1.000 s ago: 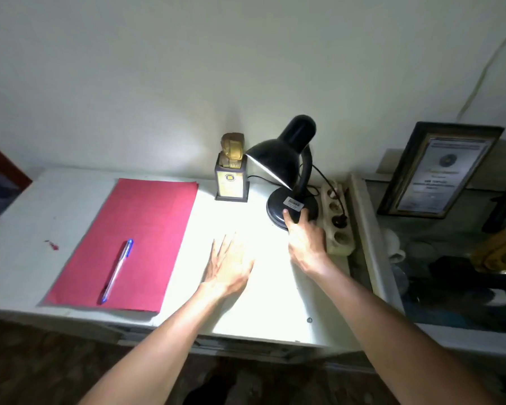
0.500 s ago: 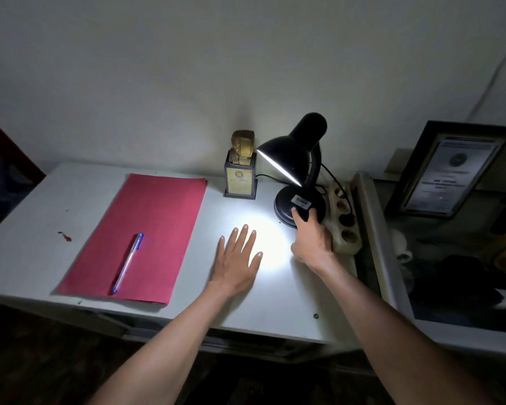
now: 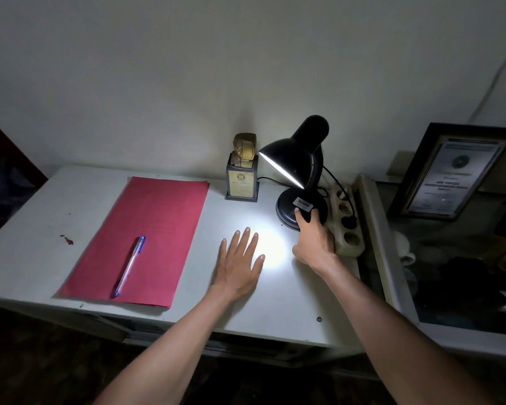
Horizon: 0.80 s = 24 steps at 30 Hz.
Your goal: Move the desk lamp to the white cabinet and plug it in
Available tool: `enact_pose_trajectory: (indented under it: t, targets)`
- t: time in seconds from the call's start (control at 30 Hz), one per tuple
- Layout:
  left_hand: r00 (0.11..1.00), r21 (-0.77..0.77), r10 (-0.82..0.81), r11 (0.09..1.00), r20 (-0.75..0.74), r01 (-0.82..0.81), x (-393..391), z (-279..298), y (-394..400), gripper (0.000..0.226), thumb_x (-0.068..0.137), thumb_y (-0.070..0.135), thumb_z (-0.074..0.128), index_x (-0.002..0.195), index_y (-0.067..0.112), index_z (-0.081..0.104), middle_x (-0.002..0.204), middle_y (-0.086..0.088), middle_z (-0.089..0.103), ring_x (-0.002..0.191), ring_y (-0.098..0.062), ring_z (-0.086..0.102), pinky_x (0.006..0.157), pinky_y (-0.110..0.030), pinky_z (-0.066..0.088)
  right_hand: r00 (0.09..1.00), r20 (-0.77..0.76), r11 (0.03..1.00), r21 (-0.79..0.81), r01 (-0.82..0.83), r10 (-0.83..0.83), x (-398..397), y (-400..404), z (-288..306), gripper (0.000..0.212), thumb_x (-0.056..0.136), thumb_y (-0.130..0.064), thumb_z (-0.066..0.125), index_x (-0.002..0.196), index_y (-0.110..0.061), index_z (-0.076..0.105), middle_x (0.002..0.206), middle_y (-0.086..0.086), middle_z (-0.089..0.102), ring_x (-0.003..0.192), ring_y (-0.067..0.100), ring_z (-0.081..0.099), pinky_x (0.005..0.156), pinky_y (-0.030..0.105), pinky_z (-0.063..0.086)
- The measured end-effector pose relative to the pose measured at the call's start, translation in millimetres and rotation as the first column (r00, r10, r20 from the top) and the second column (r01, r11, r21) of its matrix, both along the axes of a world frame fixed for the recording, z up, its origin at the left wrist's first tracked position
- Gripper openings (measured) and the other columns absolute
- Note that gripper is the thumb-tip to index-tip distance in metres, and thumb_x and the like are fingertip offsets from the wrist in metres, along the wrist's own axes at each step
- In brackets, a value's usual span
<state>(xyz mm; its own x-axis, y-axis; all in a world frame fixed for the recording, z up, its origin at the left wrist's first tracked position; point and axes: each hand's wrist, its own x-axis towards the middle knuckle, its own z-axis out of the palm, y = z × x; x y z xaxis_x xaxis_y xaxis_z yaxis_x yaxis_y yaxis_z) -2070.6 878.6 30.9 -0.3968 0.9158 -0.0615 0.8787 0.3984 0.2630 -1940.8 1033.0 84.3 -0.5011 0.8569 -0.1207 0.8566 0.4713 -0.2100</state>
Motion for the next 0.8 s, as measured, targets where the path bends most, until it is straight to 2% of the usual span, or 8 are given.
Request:
enact_pose_trajectory:
  t: [0.33,0.47,0.53,0.7,0.8]
  targets:
    - [1.000,-0.034,0.019,0.999,0.011,-0.019,4.4,2.4,-2.8,0.062,0.103,0.050,0.015,0.158,0.028,-0.002,0.168,0.003,-0.007,0.154,-0.019,-0.008,0.124,-0.047,-0.006,1.000,0.002,1.000,0.002,-0.022,0.022,-0.6,2.9,3.2,0.085,0.078,-0.004,0.054,0.154,-0.028,0.024,0.156,0.014,0.017,0.098,0.034,0.063,0.071,0.030,0.044]
    - [0.999,-0.049,-0.007,0.999,0.051,0.010,5.1,5.7,-3.4,0.063,0.104,0.050,0.017,0.158,0.025,-0.001,0.167,0.000,-0.010,0.154,-0.021,-0.013,0.124,-0.046,-0.007,0.996,0.071,0.999,-0.018,-0.050,0.051,1.7,2.9,5.4,0.086,0.086,-0.016,0.062,0.157,-0.027,0.014,0.162,0.015,0.001,0.126,0.040,0.051,0.094,0.038,0.049]
    - [0.996,-0.072,-0.017,0.997,0.085,0.023,2.0,9.2,-2.7,0.063,0.104,0.050,0.018,0.158,0.024,0.000,0.167,-0.001,-0.011,0.153,-0.022,-0.013,0.124,-0.046,-0.007,0.994,0.087,0.997,-0.041,-0.059,0.063,3.0,0.3,7.5,0.089,0.087,-0.020,0.063,0.158,-0.027,0.009,0.163,0.015,-0.004,0.131,0.041,0.046,0.099,0.040,0.049]
    - [0.981,-0.152,-0.039,0.986,0.191,0.068,-6.2,28.8,-8.0,0.066,0.103,0.049,0.024,0.158,0.020,0.004,0.167,-0.005,-0.009,0.154,-0.024,-0.010,0.125,-0.048,0.000,0.998,0.056,0.993,-0.117,-0.022,0.029,12.7,-18.4,21.9,0.098,0.085,-0.020,0.062,0.158,-0.026,-0.002,0.166,0.011,-0.003,0.121,0.039,0.056,0.091,0.039,0.051]
    - [0.967,-0.071,-0.056,0.995,0.247,0.076,-14.1,40.1,-23.1,0.069,0.103,0.050,0.027,0.158,0.014,0.006,0.167,-0.008,-0.007,0.154,-0.025,-0.005,0.125,-0.046,0.008,0.998,-0.053,0.991,-0.135,0.020,-0.028,22.9,-35.5,29.3,0.097,0.084,-0.020,0.058,0.157,-0.027,-0.005,0.167,0.007,0.001,0.121,0.038,0.057,0.087,0.040,0.051]
